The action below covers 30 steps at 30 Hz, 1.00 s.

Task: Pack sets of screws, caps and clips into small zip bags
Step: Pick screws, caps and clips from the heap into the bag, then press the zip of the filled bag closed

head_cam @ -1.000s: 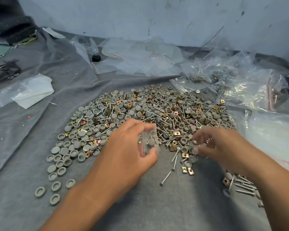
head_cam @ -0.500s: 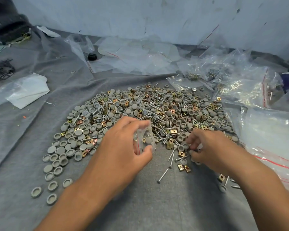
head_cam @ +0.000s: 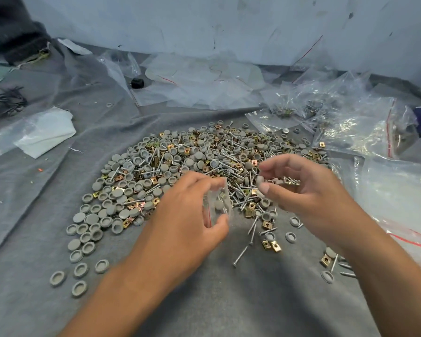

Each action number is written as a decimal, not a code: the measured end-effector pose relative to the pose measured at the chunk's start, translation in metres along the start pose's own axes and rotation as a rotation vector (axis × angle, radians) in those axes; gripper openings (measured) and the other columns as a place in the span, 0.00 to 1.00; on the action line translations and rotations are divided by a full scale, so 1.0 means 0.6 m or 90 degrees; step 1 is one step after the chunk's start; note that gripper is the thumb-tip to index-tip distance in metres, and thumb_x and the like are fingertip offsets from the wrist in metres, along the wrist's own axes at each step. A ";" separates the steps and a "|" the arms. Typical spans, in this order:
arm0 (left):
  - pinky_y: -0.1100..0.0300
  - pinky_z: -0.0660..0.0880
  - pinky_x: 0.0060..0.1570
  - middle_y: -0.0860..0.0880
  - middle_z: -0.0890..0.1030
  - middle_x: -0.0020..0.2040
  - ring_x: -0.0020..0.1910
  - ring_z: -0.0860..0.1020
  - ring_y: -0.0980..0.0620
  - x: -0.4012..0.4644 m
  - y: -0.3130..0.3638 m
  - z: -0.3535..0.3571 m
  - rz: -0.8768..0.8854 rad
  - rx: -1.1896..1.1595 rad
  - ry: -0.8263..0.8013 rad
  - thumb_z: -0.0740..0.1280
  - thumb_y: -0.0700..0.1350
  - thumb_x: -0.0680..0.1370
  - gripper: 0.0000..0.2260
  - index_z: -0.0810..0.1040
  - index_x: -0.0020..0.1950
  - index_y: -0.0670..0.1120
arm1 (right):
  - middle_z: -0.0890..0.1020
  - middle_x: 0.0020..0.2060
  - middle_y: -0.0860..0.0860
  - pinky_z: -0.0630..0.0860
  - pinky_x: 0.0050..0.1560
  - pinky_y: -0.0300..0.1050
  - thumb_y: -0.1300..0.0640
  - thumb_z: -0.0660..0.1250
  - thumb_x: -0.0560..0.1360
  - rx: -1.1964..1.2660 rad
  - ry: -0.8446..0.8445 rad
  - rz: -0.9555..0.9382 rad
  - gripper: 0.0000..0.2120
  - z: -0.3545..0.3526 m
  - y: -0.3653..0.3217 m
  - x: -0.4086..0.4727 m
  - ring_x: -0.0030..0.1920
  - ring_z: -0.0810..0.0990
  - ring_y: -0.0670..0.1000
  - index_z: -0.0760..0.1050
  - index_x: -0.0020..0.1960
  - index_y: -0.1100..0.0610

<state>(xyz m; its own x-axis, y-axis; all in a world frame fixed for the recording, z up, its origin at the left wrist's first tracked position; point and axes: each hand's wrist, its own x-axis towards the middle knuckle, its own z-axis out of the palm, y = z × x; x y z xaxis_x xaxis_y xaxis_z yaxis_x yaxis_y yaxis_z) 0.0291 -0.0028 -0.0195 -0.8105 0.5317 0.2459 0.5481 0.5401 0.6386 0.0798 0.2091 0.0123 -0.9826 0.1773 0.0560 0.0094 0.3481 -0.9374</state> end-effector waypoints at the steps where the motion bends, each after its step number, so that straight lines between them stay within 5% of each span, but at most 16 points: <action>1: 0.69 0.70 0.54 0.67 0.71 0.59 0.41 0.74 0.68 0.000 0.001 0.002 0.003 -0.005 -0.001 0.73 0.51 0.74 0.24 0.75 0.70 0.58 | 0.84 0.50 0.43 0.79 0.40 0.36 0.52 0.75 0.71 0.007 0.011 -0.035 0.11 0.016 -0.007 -0.001 0.42 0.84 0.43 0.80 0.53 0.46; 7: 0.67 0.72 0.45 0.63 0.73 0.56 0.40 0.77 0.64 0.002 0.004 0.005 0.013 -0.040 -0.003 0.69 0.53 0.72 0.19 0.78 0.62 0.54 | 0.79 0.49 0.46 0.72 0.46 0.30 0.66 0.73 0.75 -0.323 0.083 -0.349 0.12 0.087 -0.003 -0.016 0.45 0.80 0.42 0.79 0.56 0.55; 14: 0.72 0.69 0.47 0.64 0.74 0.57 0.43 0.75 0.66 0.002 0.001 -0.003 0.015 -0.060 0.015 0.62 0.59 0.70 0.25 0.78 0.66 0.55 | 0.77 0.46 0.39 0.67 0.46 0.27 0.58 0.74 0.74 -0.344 0.069 -0.381 0.08 0.074 0.002 -0.017 0.42 0.74 0.40 0.80 0.53 0.52; 18: 0.73 0.69 0.46 0.65 0.74 0.57 0.42 0.77 0.62 0.000 0.005 -0.008 0.015 -0.050 0.029 0.68 0.55 0.74 0.22 0.78 0.68 0.54 | 0.77 0.46 0.35 0.68 0.44 0.26 0.59 0.73 0.76 -0.318 0.090 -0.343 0.11 0.066 0.012 -0.008 0.43 0.76 0.38 0.79 0.56 0.50; 21: 0.74 0.69 0.47 0.65 0.75 0.56 0.42 0.78 0.61 -0.002 0.012 -0.015 0.040 -0.066 0.049 0.67 0.59 0.75 0.20 0.78 0.66 0.55 | 0.78 0.52 0.35 0.73 0.47 0.30 0.56 0.68 0.79 -0.277 0.052 -0.289 0.12 0.059 0.016 0.002 0.50 0.79 0.39 0.78 0.62 0.48; 24: 0.75 0.70 0.49 0.64 0.78 0.55 0.49 0.78 0.63 -0.001 0.019 -0.027 0.087 -0.088 0.048 0.70 0.64 0.73 0.21 0.79 0.61 0.55 | 0.81 0.49 0.37 0.75 0.45 0.36 0.49 0.67 0.78 -0.226 0.037 -0.258 0.09 0.057 0.014 0.007 0.50 0.80 0.42 0.79 0.57 0.45; 30: 0.73 0.71 0.42 0.63 0.80 0.47 0.42 0.80 0.56 0.001 0.012 -0.050 0.135 -0.122 0.135 0.75 0.48 0.73 0.14 0.80 0.57 0.58 | 0.78 0.38 0.42 0.69 0.34 0.34 0.43 0.65 0.78 -0.111 0.036 -0.245 0.06 0.051 0.006 0.003 0.35 0.75 0.46 0.77 0.48 0.44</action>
<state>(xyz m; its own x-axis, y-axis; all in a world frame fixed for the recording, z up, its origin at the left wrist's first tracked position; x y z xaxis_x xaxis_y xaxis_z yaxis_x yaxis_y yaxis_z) 0.0264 -0.0181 0.0073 -0.7190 0.4604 0.5207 0.6761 0.2896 0.6775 0.0726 0.1822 -0.0016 -0.9087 0.0534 0.4141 -0.3200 0.5479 -0.7729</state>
